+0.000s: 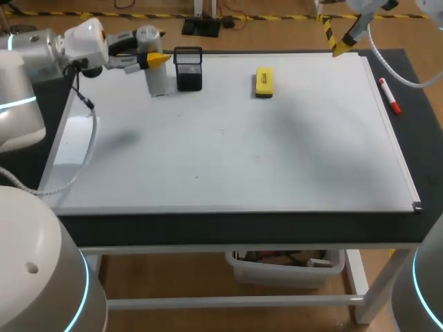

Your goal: Pick up the inspection probe, press it on each red-marked spot on the whiteboard one by one, put down the probe, pick up the eraser, and wipe off all the red marks.

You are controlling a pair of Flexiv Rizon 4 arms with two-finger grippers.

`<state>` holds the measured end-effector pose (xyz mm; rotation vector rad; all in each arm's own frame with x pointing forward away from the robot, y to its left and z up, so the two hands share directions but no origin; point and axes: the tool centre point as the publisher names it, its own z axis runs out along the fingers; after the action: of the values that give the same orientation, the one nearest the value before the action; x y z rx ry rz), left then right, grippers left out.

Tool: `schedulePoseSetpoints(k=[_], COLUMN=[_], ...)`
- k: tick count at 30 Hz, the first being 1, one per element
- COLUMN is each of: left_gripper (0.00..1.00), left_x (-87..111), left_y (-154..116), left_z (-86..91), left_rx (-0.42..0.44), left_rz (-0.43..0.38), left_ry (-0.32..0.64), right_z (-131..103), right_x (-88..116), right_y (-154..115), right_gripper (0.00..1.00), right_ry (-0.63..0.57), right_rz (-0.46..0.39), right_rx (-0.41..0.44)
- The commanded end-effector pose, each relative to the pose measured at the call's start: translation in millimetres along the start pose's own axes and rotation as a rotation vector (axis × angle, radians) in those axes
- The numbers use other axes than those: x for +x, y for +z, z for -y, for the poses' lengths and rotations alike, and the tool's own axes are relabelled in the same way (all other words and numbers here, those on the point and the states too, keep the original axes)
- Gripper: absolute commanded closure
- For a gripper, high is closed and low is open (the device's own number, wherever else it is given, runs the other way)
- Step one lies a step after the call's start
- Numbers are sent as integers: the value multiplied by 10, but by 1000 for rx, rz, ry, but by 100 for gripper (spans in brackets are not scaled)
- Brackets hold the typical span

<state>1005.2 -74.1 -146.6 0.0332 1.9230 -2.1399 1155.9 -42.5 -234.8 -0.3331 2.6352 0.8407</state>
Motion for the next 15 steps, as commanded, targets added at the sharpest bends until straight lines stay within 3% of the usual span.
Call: schedulePoseSetpoints(k=[1, 15], left_gripper=[100, 100], left_x=[-285, -872], left_y=[198, 635], left_z=[-20, -48], left_rx=[14, 31], left_rz=[-93, -193], left_ry=[5, 9], right_z=[2, 2], right_x=[-9, -9], right_y=[-11, -11], right_gripper=[0, 0], right_ry=[-2, -2], right_rz=[-5, -5], right_rx=[2, 2])
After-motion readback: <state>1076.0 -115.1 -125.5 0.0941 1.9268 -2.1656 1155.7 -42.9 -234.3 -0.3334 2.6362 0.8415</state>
